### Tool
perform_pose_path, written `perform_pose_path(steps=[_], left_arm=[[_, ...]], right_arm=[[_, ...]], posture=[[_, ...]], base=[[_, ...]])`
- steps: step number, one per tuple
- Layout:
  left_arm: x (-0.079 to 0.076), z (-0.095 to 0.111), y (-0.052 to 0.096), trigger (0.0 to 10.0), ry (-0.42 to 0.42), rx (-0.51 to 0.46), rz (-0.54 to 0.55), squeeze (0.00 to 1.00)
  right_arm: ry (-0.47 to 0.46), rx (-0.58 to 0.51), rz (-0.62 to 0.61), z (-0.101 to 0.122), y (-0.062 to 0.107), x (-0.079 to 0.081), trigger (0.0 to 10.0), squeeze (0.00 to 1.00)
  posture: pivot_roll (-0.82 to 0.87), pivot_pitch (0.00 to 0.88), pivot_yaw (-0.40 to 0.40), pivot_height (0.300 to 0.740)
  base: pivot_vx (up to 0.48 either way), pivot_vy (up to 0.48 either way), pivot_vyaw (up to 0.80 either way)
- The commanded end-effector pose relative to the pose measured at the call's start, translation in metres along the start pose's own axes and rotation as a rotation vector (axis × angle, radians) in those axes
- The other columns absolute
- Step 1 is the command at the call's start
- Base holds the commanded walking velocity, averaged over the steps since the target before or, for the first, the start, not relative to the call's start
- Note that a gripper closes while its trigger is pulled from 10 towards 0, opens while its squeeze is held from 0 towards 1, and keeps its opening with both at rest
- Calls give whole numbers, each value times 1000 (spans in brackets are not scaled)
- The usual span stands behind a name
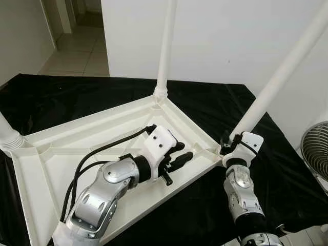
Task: Building children table
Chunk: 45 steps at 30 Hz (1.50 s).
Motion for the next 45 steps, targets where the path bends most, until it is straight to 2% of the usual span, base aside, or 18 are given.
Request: perform_pose_path(steps=[1, 5, 12, 15, 22, 31, 45], left_arm=[[1, 2, 0, 10000, -5, 4, 31, 0], [0, 2, 0, 10000, -6, 3, 30, 0], [0, 2, 0, 10000, -8, 1, 27, 0], [0, 2, 0, 10000, -8, 0, 27, 0], [1, 3, -1, 10000, -11, -1, 28, 0], [1, 3, -1, 10000, -11, 0, 30, 0], [2, 3, -1, 10000, -12, -2, 30, 0]], right_arm=[[46, 236, -211, -49, 22, -47, 10000, 0], [66, 220, -300, -49, 22, -58, 10000, 0], [106, 175, -369, -43, 20, -70, 10000, 0], [107, 170, -373, -43, 20, -71, 10000, 0], [84, 81, -456, -33, 21, -81, 10000, 0], [48, 75, -453, -36, 22, -79, 10000, 0], [52, 68, -409, -38, 20, -74, 10000, 0]], posture=[[62, 65, -18, 740], [64, 61, -20, 740], [64, 54, -22, 740], [64, 54, -22, 740], [64, 51, -20, 740], [66, 56, -18, 740], [63, 62, -14, 740]], base=[[0, 0, 0], [0, 0, 0], [0, 0, 0], [0, 0, 0], [0, 0, 0], [0, 0, 0], [0, 0, 0]])
Point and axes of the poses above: a point about 5 cm out from each wrist's last joint towards the gripper, its own y axis pointing back from the gripper into the wrist, its own z axis along the axis of the wrist's last joint, x = y × z, the point moved 1 cm from there along -y, pointing out of the wrist towards the gripper, and after that the axes turned 8 degrees about -y, right-handed, at the moved point
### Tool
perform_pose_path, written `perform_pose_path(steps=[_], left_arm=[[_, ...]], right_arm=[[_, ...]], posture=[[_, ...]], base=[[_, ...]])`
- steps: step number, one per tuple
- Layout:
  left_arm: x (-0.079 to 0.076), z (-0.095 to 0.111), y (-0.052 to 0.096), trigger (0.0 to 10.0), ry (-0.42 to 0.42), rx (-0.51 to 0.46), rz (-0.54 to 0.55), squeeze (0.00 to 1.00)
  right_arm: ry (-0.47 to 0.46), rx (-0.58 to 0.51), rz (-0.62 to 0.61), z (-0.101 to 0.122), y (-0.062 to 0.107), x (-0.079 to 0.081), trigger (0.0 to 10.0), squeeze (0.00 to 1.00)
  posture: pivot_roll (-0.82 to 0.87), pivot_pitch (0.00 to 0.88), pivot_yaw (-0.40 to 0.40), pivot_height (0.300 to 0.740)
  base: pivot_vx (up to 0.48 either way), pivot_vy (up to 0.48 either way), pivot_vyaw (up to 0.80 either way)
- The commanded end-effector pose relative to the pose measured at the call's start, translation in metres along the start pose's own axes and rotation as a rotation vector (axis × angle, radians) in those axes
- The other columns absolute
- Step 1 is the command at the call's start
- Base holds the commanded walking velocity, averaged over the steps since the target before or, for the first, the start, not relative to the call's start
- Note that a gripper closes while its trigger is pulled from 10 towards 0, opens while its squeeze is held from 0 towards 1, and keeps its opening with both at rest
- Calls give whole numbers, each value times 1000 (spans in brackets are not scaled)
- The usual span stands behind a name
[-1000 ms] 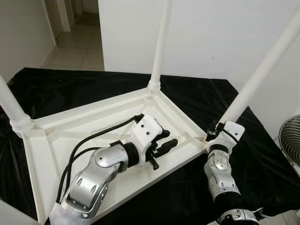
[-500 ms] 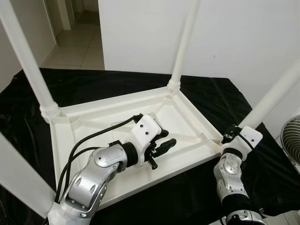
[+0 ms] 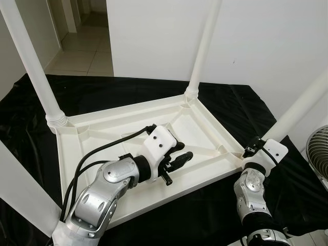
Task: Building children table
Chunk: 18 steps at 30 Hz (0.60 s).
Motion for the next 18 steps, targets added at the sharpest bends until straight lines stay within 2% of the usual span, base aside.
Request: perform_pose_path(steps=[1, 2, 3, 18], left_arm=[[2, 3, -1, 10000, -8, -1, 31, 0], [2, 3, -1, 10000, -8, -1, 31, 0], [2, 3, -1, 10000, -8, -2, 31, 0], [2, 3, -1, 10000, -7, -3, 35, 0]], right_arm=[[65, 195, -92, -40, 18, -31, 10000, 937], [65, 195, -92, -40, 18, -31, 10000, 937], [57, 193, -81, -40, 18, -31, 10000, 1000], [46, 173, -31, -37, 15, -25, 10000, 1000]], posture=[[63, 62, -14, 740], [63, 62, -14, 740], [61, 62, -15, 740], [63, 61, -21, 740]], base=[[0, 0, 0], [0, 0, 0], [0, 0, 0], [0, 0, 0]])
Point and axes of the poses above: a point about 5 cm out from each wrist's last joint towards the gripper, its own y axis pointing back from the gripper into the wrist, its own z axis along the axis of the wrist's last joint, x = y × z, the point moved 1 cm from there along -y, pointing out of the wrist towards the gripper, and after that the axes turned 8 degrees about -y, right-handed, at the moved point
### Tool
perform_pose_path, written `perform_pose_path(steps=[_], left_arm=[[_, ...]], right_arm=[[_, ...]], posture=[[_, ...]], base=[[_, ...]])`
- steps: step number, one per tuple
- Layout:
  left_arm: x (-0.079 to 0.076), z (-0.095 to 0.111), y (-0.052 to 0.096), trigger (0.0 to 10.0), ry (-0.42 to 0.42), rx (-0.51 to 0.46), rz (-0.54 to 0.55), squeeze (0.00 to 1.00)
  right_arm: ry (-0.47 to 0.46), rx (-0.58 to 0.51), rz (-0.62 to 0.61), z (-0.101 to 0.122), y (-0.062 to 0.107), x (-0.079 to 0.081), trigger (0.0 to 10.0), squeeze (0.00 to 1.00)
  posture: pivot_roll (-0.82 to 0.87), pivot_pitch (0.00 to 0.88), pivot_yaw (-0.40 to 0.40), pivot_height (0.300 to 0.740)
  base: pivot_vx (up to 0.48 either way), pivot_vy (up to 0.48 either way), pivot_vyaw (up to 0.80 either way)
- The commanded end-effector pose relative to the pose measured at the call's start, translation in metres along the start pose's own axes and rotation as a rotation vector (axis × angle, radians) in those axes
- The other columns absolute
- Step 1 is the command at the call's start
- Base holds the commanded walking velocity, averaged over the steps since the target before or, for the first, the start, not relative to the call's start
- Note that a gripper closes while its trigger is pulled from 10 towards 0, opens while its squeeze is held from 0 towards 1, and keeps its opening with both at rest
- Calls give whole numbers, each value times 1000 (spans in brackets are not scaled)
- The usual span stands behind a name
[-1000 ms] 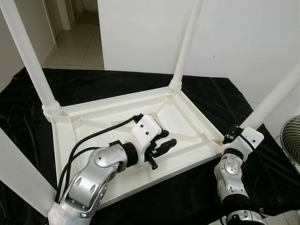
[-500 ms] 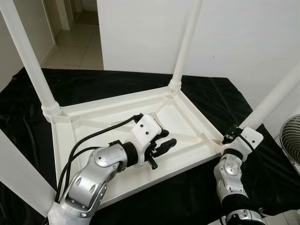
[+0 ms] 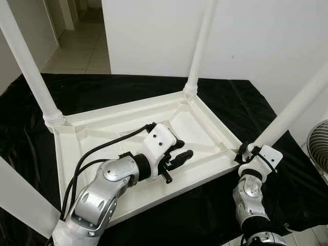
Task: Building children table
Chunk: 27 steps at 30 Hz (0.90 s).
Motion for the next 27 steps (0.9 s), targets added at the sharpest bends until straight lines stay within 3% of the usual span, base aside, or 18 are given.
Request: perform_pose_path(steps=[1, 2, 3, 4, 14, 19, 22, 27], left_arm=[[1, 2, 0, 10000, -3, 2, 34, 0], [1, 2, 0, 10000, -3, 2, 34, 0], [1, 2, 0, 10000, -3, 2, 34, 0], [1, 2, 0, 10000, -3, 2, 34, 0], [0, 2, -1, 10000, -3, 2, 27, 0], [0, 1, -1, 10000, -5, 3, 23, 0], [0, 1, -1, 10000, -7, 4, 20, 0], [0, 1, -1, 10000, -7, 4, 19, 0]], right_arm=[[37, 110, -42, -22, 8, -19, 10000, 1000], [43, 103, -16, -20, 7, -18, 10000, 659], [43, 103, -16, -20, 7, -18, 10000, 659], [42, 100, 12, -19, 6, -16, 10000, 0], [71, 45, 150, -2, -6, -19, 10000, 0], [76, 31, 240, 5, -9, -15, 10000, 0], [58, 36, 360, 11, -11, -7, 10000, 0], [69, 27, 391, 14, -11, -6, 10000, 0]], posture=[[62, 60, -21, 740], [61, 59, -21, 740], [61, 59, -21, 740], [61, 59, -21, 740], [58, 59, -22, 740], [51, 53, -18, 740], [49, 49, -17, 740], [49, 49, -17, 740]], base=[[0, 0, 0], [0, 0, 0], [0, 0, 0], [0, 0, 0], [0, 0, 0], [0, 0, 0], [0, 0, 0], [0, 0, 0]])
Point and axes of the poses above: a point about 5 cm out from each wrist's last joint towards the gripper, its own y axis pointing back from the gripper into the wrist, its own z axis along the axis of the wrist's last joint, x = y × z, the point moved 1 cm from there along -y, pointing out of the wrist towards the gripper, and after that the axes turned 8 degrees about -y, right-handed, at the moved point
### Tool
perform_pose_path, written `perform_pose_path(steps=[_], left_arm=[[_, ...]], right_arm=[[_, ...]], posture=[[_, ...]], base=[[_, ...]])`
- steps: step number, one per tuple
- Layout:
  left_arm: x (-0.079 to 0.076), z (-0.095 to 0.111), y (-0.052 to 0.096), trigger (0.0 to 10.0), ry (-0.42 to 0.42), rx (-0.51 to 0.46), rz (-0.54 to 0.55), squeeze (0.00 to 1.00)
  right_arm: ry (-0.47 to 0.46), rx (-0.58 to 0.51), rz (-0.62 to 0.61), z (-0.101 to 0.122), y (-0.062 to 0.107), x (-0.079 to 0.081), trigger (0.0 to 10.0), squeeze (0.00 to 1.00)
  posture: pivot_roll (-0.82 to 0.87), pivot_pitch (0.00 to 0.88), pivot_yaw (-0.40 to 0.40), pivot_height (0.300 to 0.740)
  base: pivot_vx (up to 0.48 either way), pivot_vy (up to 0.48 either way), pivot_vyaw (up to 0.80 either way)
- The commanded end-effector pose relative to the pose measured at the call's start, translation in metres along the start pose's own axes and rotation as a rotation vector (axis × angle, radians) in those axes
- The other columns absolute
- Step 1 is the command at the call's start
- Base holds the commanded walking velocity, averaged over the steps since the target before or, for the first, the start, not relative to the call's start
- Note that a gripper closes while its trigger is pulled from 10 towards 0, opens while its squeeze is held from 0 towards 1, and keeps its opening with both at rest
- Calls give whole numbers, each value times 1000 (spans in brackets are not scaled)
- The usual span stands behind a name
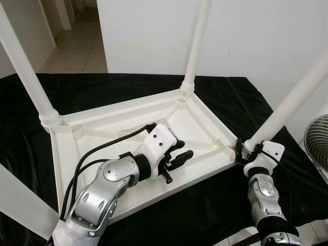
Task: Building children table
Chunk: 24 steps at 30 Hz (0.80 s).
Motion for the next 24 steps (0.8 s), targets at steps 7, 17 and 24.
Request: perform_pose_path(steps=[7, 17, 24], left_arm=[[1, 1, -1, 10000, -7, 4, 22, 0], [1, 0, 0, 10000, -7, 8, 18, 0], [-8, -5, -2, 10000, 7, 22, -18, 0]], right_arm=[[28, -18, 104, 11, -1, -2, 10000, 0], [58, -67, 192, 33, -9, -3, 10000, 0], [74, -67, 229, 41, -13, -5, 10000, 0]], posture=[[48, 52, -13, 740], [46, 58, -10, 740], [47, 61, -8, 740]], base=[[0, 0, 0], [0, 0, 0], [0, 0, 0]])
Point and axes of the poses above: a point about 5 cm out from each wrist's last joint towards the gripper, its own y axis pointing back from the gripper into the wrist, its own z axis along the axis of the wrist's last joint, x = y × z, the point moved 1 cm from there along -y, pointing out of the wrist towards the gripper, and after that the axes turned 8 degrees about -y, right-handed, at the moved point
